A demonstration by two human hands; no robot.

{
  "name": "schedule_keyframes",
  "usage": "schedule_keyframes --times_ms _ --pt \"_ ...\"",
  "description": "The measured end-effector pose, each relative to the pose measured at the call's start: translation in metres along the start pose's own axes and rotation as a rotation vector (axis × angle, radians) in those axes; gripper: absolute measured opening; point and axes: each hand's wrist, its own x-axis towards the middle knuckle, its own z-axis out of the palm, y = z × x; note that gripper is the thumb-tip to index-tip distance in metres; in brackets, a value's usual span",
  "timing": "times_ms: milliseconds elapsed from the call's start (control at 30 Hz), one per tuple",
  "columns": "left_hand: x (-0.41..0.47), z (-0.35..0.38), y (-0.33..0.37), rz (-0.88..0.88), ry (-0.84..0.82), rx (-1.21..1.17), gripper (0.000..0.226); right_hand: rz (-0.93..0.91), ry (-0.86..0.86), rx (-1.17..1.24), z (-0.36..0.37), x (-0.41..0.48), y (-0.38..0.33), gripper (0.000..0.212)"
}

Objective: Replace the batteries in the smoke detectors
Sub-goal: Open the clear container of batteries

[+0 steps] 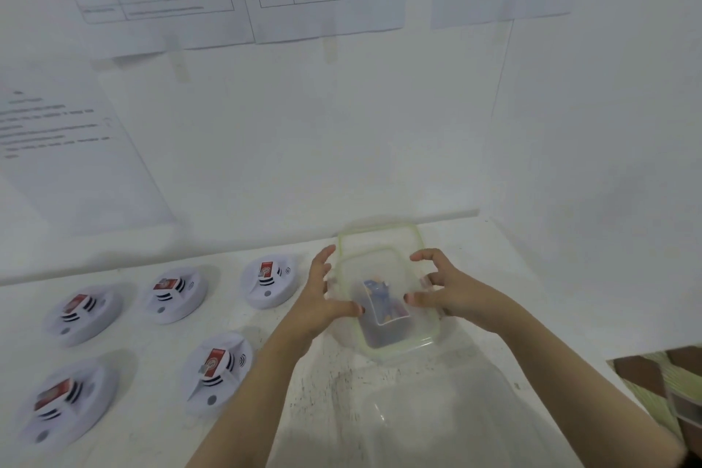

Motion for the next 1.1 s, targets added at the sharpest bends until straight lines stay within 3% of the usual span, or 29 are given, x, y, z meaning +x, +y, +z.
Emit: schedule_keyframes --times_ms 100,200,300,367,433,533,700,833,900,1000,1100 --pt "0.011 -0.001 0.008 -0.017 0.034 -0.061 0.065 -0.016 -0.013 -0.071 -0.007 0.002 -0.008 0.071" --pt "0.017 -0.005 0.013 -0.07 0.112 0.091 0.031 -0.042 0.031 -0.071 -0.012 0.007 -0.015 0.07" --pt "0.009 -0.01 0.012 -0.109 0.087 0.189 0.025 -0.037 0.203 -0.236 -0.013 0.007 -0.017 0.062" --pt "-0.004 -0.009 0.01 -0.123 0.077 0.179 0.027 0.053 0.271 -0.438 -0.013 0.003 -0.017 0.058" --pt "-0.016 -0.007 0.006 -0.11 0.093 0.177 0.027 0.166 0.277 -0.494 -0.012 -0.004 -0.016 0.056" --pt "-0.028 -0.007 0.0 -0.064 0.143 0.197 0.026 0.209 0.248 -0.381 -0.017 -0.015 -0.014 0.052" --pt "-0.04 -0.024 -0.004 0.017 0.233 -0.008 0.042 0.08 0.154 -0.079 -0.034 -0.039 -0.006 0.033" --pt "-0.041 -0.025 -0.001 0.09 0.232 -0.082 0.042 -0.071 0.003 0.15 -0.047 -0.056 -0.005 0.048" --pt "-0.035 -0.024 0.005 0.155 0.267 -0.072 0.036 -0.146 0.067 0.135 -0.047 -0.052 -0.007 0.039" --pt "-0.021 -0.019 0.02 0.274 0.372 -0.022 0.023 -0.265 0.294 0.09 -0.044 -0.036 -0.018 0.017" --pt "0.0 -0.016 0.042 0.376 0.471 0.006 0.011 -0.302 0.463 0.033 -0.046 -0.013 -0.032 0.01"
